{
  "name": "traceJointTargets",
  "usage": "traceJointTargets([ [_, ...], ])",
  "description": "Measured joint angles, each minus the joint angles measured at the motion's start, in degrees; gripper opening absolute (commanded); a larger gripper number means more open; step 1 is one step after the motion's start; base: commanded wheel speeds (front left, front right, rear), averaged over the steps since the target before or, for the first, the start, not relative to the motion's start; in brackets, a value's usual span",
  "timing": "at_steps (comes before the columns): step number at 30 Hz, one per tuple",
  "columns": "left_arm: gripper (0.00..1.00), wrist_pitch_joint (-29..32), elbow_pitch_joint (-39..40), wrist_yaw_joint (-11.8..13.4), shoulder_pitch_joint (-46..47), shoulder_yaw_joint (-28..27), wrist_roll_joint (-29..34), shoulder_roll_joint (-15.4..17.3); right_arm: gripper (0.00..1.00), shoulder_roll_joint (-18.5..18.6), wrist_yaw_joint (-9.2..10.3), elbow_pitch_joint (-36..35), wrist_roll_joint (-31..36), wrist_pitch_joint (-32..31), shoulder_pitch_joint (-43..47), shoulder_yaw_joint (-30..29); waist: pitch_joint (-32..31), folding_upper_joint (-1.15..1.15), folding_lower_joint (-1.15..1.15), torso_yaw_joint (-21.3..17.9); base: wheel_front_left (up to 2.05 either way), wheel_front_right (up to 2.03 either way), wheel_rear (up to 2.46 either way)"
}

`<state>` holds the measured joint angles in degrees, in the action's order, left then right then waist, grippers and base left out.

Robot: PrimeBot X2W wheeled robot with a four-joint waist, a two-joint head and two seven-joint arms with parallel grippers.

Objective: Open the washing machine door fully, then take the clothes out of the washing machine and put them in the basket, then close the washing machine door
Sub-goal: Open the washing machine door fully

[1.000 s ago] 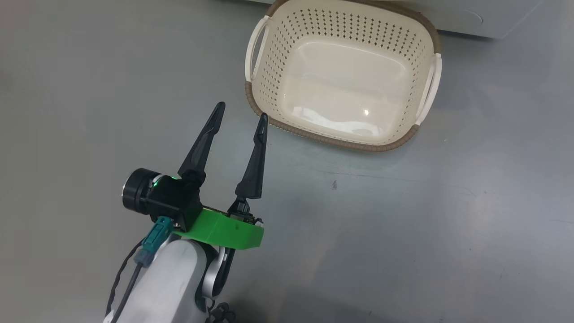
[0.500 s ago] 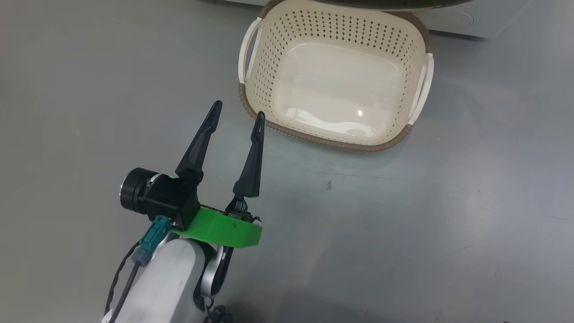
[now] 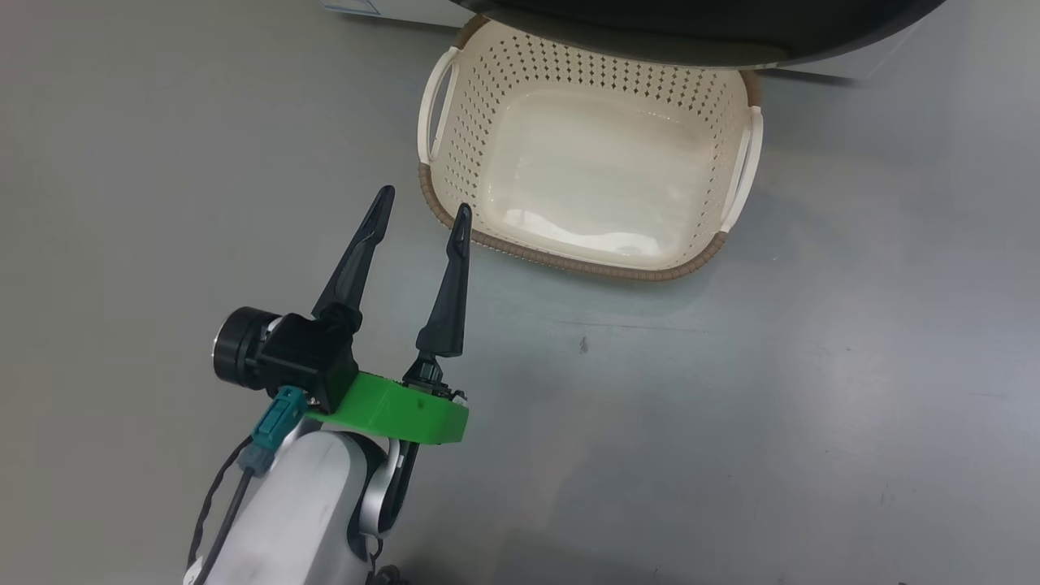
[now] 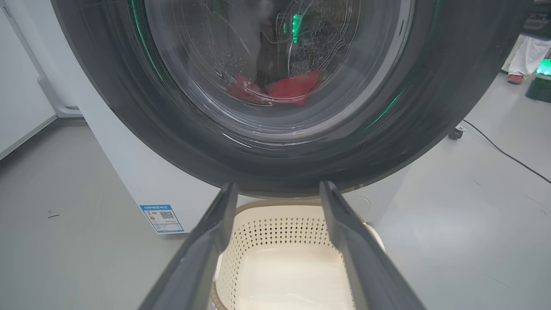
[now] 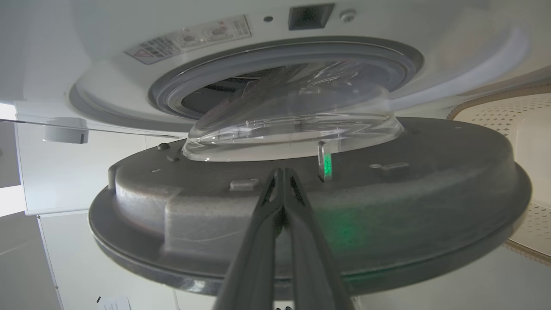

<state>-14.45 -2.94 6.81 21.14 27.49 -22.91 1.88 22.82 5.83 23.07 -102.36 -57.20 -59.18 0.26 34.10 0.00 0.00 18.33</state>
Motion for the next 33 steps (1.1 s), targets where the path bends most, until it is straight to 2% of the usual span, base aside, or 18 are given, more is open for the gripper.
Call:
traceJointTargets([
  [21,1.00,0.0,-2.6,0.0,-0.2,-0.1,0.3,0.0,0.00,-3.7,-2.90,-2.0,-1.6,-4.3,9.2,2.7,-5.2,0.00,0.00,-1.0,0.00,0.00,0.00],
  [33,1.00,0.0,-4.4,0.0,-2.5,-0.9,0.3,0.0,0.00,-7.7,-4.22,-2.6,-1.6,-5.5,15.3,5.9,-9.5,0.00,0.00,-1.0,0.00,0.00,0.00],
])
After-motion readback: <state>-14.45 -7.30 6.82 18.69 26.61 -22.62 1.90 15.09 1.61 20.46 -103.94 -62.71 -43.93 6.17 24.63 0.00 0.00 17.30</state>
